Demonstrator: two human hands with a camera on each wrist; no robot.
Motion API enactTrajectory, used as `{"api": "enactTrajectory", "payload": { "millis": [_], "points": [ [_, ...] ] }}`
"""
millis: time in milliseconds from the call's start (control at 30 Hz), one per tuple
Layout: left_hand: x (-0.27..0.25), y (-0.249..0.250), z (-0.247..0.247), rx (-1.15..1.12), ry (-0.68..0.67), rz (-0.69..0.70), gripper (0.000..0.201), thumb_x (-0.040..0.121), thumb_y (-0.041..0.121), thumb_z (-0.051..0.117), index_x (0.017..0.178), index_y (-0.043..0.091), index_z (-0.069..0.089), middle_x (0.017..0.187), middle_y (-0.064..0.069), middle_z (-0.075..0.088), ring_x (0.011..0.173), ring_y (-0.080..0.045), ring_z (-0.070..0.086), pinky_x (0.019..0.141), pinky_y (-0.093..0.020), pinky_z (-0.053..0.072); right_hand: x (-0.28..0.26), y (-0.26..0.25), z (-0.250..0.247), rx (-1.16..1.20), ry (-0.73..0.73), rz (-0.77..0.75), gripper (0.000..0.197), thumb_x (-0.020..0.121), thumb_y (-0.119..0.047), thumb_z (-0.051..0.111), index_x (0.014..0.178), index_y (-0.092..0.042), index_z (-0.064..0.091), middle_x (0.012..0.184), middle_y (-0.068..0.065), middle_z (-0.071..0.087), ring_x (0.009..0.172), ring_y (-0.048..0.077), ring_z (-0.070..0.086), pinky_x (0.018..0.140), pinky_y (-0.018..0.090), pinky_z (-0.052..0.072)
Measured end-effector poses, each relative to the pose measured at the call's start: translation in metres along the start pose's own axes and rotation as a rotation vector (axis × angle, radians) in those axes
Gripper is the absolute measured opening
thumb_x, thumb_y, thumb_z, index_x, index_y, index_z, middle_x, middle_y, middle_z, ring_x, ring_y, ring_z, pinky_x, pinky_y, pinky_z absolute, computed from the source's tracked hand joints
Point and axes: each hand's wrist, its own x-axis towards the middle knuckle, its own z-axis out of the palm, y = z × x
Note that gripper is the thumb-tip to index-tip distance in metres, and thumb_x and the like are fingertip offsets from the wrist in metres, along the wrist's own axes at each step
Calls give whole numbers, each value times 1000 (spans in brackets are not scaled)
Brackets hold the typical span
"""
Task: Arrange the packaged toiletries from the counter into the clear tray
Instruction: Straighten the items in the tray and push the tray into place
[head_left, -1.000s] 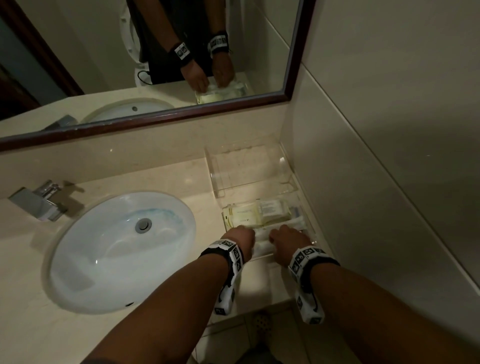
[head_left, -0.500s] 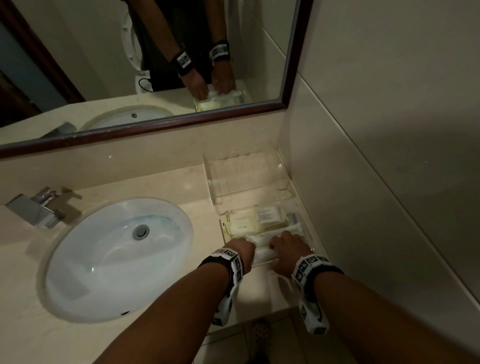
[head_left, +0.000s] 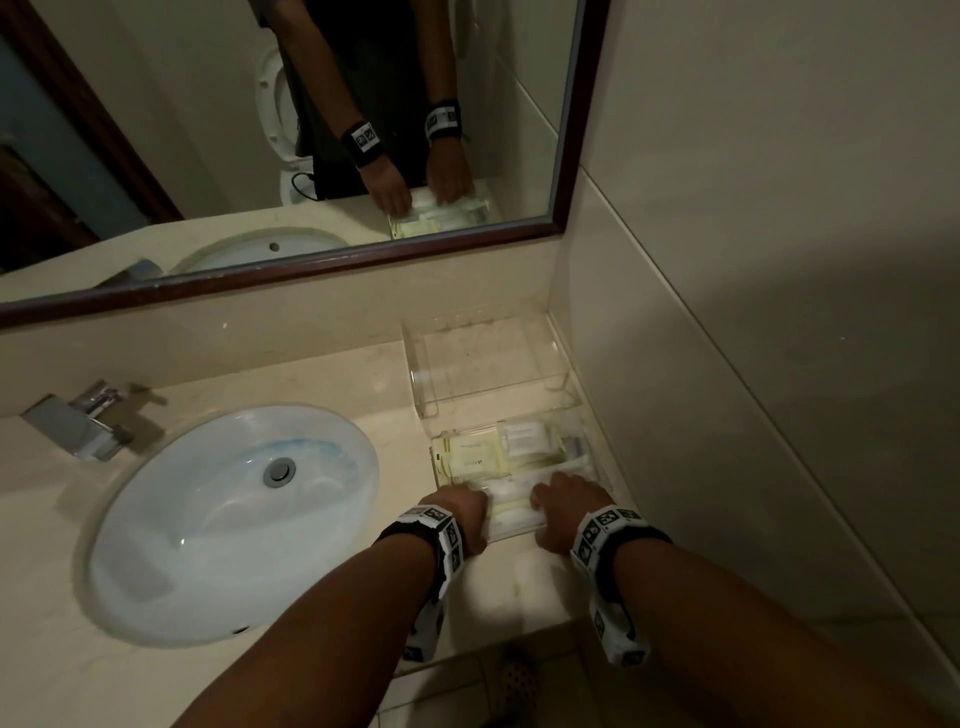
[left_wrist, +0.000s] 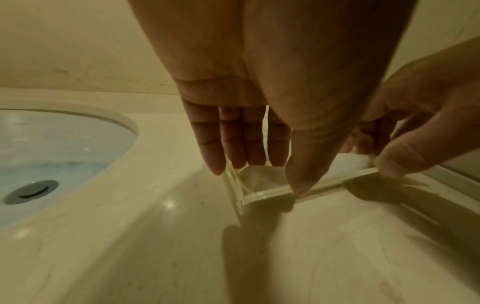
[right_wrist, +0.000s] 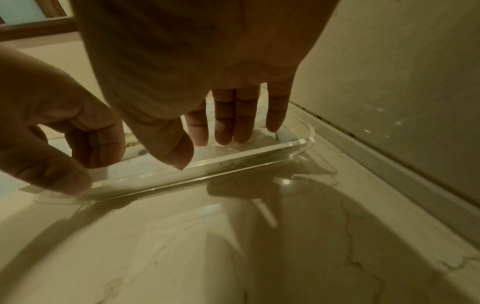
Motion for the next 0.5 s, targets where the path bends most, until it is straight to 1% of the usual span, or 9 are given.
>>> {"api": "enactTrajectory", "payload": {
  "millis": [67, 133, 167, 233, 267, 333, 400, 433, 500],
  "points": [
    [-1, 2, -2, -21, -6, -12, 43, 84, 36, 66, 120, 15, 59, 123, -12, 59, 113, -32, 58, 92, -37, 51, -1, 4, -1, -4, 23, -2, 46, 87, -41, 55, 131, -27, 49, 134, 6, 46, 125, 27, 45, 105, 44, 39],
    [-2, 3, -5, -60, 49, -36, 38, 83, 37, 63, 117, 18, 61, 121, -10, 60, 109, -30, 59, 89, -36, 52, -2, 7, -4, -19, 74, -3, 46, 88, -43, 55, 132, -29, 49, 134, 4, 46, 125, 26, 45, 103, 44, 39],
    [-2, 3, -6, -91, 96, -50, 40, 84, 38, 60, 119, 20, 60, 122, -8, 58, 110, -29, 57, 90, -37, 52, -2, 9, -4, -22, 130, -10, 48, 87, -44, 56, 132, -29, 50, 134, 3, 46, 125, 25, 45, 103, 44, 39],
    [0, 2, -6, -137, 190, -71, 45, 87, 42, 56, 128, 25, 54, 130, -6, 49, 120, -28, 47, 96, -39, 48, -1, 13, -4, 5, 282, -36, 55, 83, -44, 59, 135, -29, 49, 138, 3, 42, 129, 27, 41, 103, 45, 38],
    [1, 2, -6, -147, 227, -72, 48, 88, 43, 56, 132, 25, 50, 136, -6, 43, 125, -29, 42, 98, -41, 46, 0, 14, -4, 22, 328, -45, 61, 82, -43, 60, 139, -29, 44, 145, 3, 35, 135, 29, 35, 107, 46, 36],
    [3, 2, -6, -154, 260, -53, 60, 87, 45, 57, 141, 27, 41, 150, -6, 30, 135, -31, 30, 105, -44, 42, 8, 16, -5, 45, 314, -47, 74, 85, -42, 59, 151, -30, 27, 161, 3, 10, 146, 31, 16, 115, 48, 27],
    [7, 3, -5, -133, 243, -35, 73, 84, 47, 59, 149, 28, 30, 159, -7, 16, 143, -33, 17, 112, -46, 35, 19, 16, -9, 38, 246, -47, 86, 88, -46, 57, 157, -32, 8, 165, 0, -11, 150, 30, 2, 119, 49, 19],
    [8, 4, -4, -109, 232, -25, 79, 82, 49, 60, 150, 27, 26, 160, -9, 12, 145, -34, 14, 114, -46, 31, 23, 16, -10, 20, 212, -59, 91, 87, -49, 58, 157, -32, 1, 164, -2, -18, 151, 29, -3, 121, 50, 15],
    [11, 5, 1, -60, 205, -12, 90, 80, 55, 64, 152, 24, 21, 161, -12, 9, 146, -37, 11, 118, -46, 24, 32, 12, -10, -26, 162, -102, 100, 84, -56, 60, 157, -33, -6, 163, -3, -24, 152, 29, -8, 121, 53, 10]
  ]
}}
